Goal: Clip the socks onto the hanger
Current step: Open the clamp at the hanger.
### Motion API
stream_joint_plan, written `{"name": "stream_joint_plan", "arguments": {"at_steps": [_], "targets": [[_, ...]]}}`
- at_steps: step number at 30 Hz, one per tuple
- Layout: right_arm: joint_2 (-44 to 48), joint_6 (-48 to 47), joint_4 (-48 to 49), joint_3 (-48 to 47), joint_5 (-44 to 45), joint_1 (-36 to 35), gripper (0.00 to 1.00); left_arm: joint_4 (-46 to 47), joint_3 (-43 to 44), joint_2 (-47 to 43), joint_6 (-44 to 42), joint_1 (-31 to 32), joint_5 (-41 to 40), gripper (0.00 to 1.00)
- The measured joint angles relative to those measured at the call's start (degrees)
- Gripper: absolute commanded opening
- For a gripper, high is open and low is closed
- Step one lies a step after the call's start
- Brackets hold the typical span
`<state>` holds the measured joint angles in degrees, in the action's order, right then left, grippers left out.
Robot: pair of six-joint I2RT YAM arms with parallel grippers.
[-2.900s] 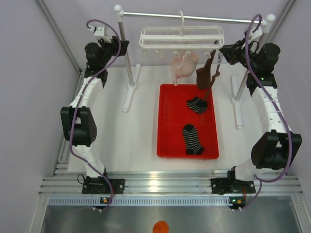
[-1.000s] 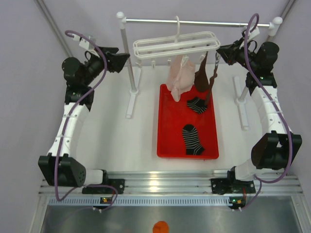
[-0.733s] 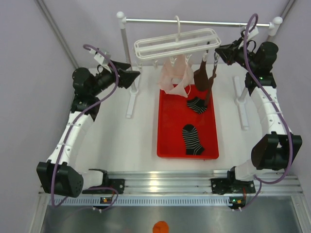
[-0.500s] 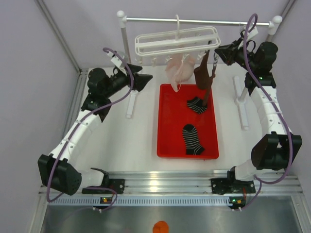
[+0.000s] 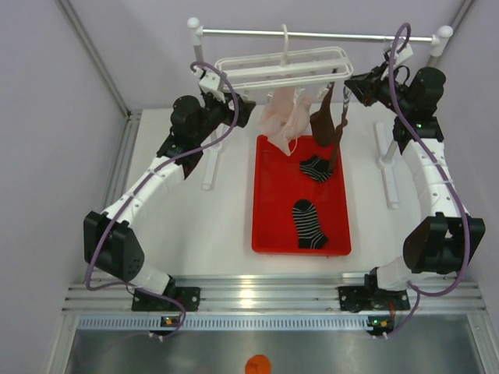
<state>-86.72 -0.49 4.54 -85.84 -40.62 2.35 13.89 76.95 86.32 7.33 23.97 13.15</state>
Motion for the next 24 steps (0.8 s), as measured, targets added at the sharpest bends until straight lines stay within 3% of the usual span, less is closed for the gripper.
{"name": "stream_joint_plan", "arguments": {"at_steps": [6,7,10,14,17,24], "targets": [[0.50,-0.50,-0.33,0.35,-0.07,0.00,0.04,2.38,2.97,2.51,0.22,-0.04,-2.80,0.60],[0.50,-0.57,-0.52,0.37,-0.07,0.00,0.04,2.51,3.08,2.58,0.22,-0.04,-2.78,0.51],[0.50,-0.94,-1.16,0.37,-0.04,0.00,0.08,2.84,3.10,2.58,0.07,-0.09,-1.68,0.39],[0.50,-1.14,-2.01,0.35,-0.11,0.00,0.37,3.04,3.08,2.58,0.04,-0.09,1.68,0.29],[0.66,-1.99,-3.82,0.33,-0.13,0.00,0.53,3.17,3.08,2.56,0.20,-0.09,4.15,0.22],[5.51,-7.10,-14.23,1.66,-2.05,0.00,0.64,3.02,3.10,2.56,1.40,-0.09,7.61,0.12]]}}
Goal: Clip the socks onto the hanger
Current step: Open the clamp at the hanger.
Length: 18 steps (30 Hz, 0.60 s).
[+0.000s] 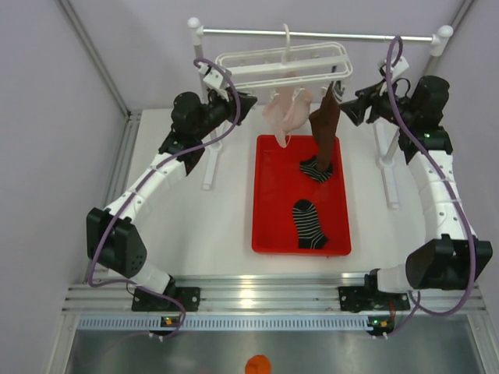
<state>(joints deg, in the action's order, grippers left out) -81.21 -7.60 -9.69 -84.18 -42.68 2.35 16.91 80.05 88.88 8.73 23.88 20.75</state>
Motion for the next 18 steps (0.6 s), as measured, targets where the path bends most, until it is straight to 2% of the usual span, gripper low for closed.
{"name": "stream_joint_plan", "arguments": {"at_steps": [4,7,11,14,18], "targets": [[5.46,-1.92,-3.54,1.40,-0.92,0.00,0.63,-1.33,0.90,0.02,0.66,0.00,0.70,0.04],[8.00,-1.86,-4.74,1.40,-3.13,0.00,0.60,-1.62,2.08,0.04,1.57,-0.07,0.98,0.02],[8.76,3.04,-2.25,1.92,-9.11,-0.50,0.53,-1.55,2.97,0.26,3.93,-0.85,2.60,0.02],[7.19,8.13,1.70,2.16,-12.26,-3.67,0.50,-1.40,3.26,0.76,6.88,-2.14,5.22,0.01],[3.02,11.89,5.62,2.05,-12.20,-11.23,0.49,-0.39,3.26,1.57,11.23,-4.00,8.52,0.00]]}}
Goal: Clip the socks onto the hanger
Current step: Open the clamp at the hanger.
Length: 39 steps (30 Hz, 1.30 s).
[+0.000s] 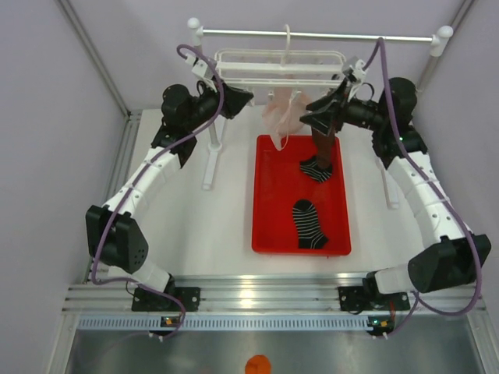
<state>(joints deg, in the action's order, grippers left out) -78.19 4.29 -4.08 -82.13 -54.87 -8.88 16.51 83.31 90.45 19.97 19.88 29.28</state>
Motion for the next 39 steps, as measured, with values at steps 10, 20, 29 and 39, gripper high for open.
{"name": "stream_joint_plan", "arguments": {"at_steps": [10,20,29,39], "targets": [[-10.01,8.44,14.21,-0.04,7.93,-10.62,0.48,6.10,-0.48,0.46,7.45,-1.64,6.88,0.00],[-14.60,9.49,23.69,-0.04,15.02,-16.24,0.48,10.27,-0.70,1.09,12.09,-1.86,10.16,0.00],[-18.51,10.86,27.21,-2.01,15.10,-17.27,0.43,12.20,-1.46,2.21,14.34,-1.86,12.41,0.00],[-19.56,10.56,27.12,-3.13,15.65,-17.88,0.00,13.09,-1.46,2.93,14.82,-2.51,13.16,0.21]]}}
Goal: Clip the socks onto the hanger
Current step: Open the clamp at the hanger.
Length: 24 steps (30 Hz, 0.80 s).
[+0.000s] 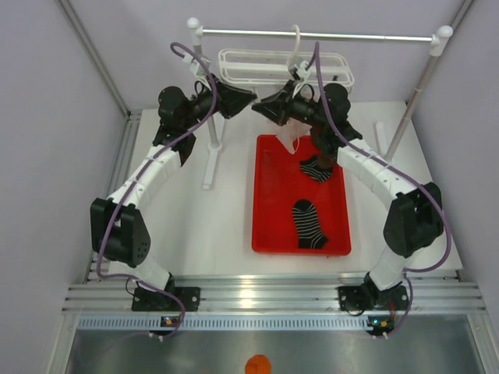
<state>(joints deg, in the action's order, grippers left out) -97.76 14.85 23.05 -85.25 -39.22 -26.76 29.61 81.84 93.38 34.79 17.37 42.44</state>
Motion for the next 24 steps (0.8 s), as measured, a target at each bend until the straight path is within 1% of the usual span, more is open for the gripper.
{"name": "stream_joint_plan", "arguments": {"at_steps": [1,4,5,10,11,14,18,21,24], "targets": [[-0.04,-0.44,-0.04,-0.07,0.48,-0.02,0.00,-0.20,0.00,0.00,-0.11,-0.13,-0.50,0.30],[-0.04,-2.34,-0.85,-0.04,2.78,-0.44,0.00,-2.86,0.00,-0.33,-1.25,-0.17,-2.10,0.45],[-0.07,-3.06,-0.90,-0.04,3.61,-0.59,0.00,-4.00,0.00,-0.57,-1.75,-0.17,-2.64,0.49],[-0.04,-8.44,-0.74,0.20,9.01,-2.97,0.00,-9.81,-0.70,-3.32,-3.78,-0.13,-5.57,0.56],[-0.04,-9.22,-0.74,0.28,9.49,-3.30,0.00,-10.47,-1.16,-4.17,-4.24,-0.13,-6.08,0.60],[-0.04,-10.75,-0.63,0.46,9.92,-3.85,0.00,-11.30,-3.10,-6.88,-5.79,-0.15,-6.99,0.61],[-0.04,-10.43,-0.48,0.46,8.72,-3.74,0.00,-10.60,-3.87,-8.61,-7.98,-0.61,-6.78,0.61],[-0.04,-8.07,-0.33,0.46,6.14,-3.28,0.00,-8.07,-4.37,-8.48,-7.82,-2.01,-4.70,0.61],[-0.04,-4.44,0.13,0.42,3.15,-2.58,0.00,-2.32,-4.76,-7.23,-5.77,-4.44,-0.68,0.63]]}}
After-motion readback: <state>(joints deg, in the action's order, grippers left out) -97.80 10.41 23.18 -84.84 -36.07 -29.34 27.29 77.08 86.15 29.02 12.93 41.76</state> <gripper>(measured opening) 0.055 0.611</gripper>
